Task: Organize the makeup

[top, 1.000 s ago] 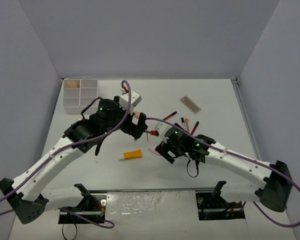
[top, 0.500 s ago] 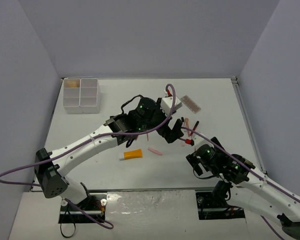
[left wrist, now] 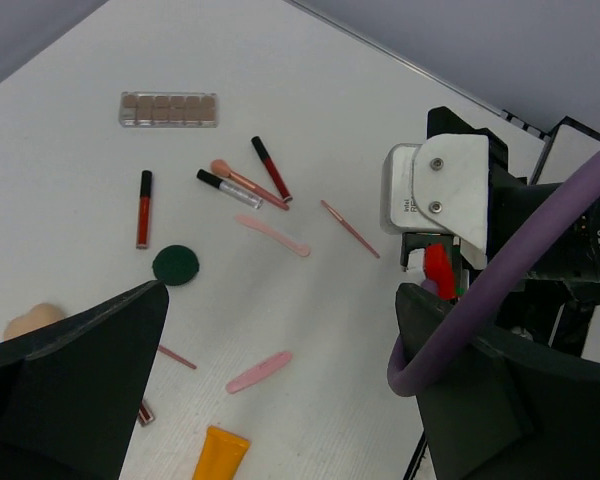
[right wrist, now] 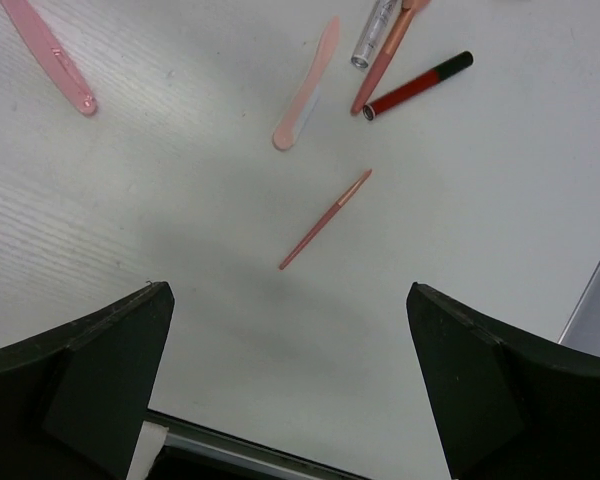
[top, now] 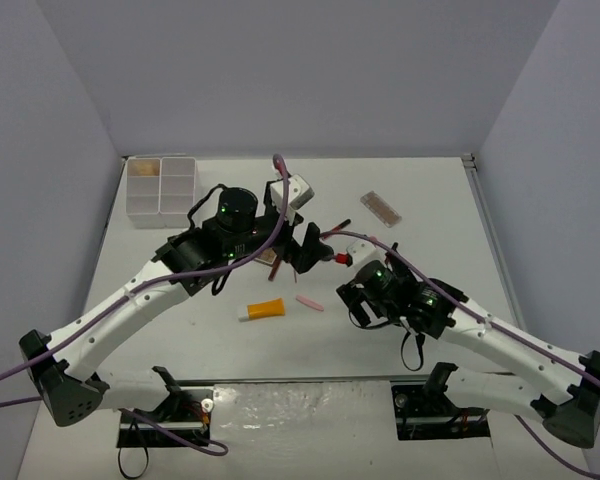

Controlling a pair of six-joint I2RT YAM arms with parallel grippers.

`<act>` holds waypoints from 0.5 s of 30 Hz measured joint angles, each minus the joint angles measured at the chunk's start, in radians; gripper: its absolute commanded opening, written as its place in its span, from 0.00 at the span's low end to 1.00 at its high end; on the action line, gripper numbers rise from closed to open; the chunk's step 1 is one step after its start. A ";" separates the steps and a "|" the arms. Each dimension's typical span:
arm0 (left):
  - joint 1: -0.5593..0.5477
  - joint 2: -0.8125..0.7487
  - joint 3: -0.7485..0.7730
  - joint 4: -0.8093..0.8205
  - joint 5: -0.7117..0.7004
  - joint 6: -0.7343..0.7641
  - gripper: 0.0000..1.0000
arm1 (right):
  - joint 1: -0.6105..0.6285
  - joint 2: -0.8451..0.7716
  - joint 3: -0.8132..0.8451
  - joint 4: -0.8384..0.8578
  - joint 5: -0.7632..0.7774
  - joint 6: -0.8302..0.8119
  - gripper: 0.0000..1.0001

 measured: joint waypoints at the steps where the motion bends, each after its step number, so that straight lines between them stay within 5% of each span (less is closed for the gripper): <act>1: 0.005 -0.012 -0.004 -0.009 -0.003 0.006 0.97 | -0.001 0.042 0.026 0.002 0.001 0.001 1.00; 15: -0.001 -0.088 -0.116 -0.331 0.028 0.055 0.97 | -0.076 0.369 0.268 0.337 0.015 0.136 1.00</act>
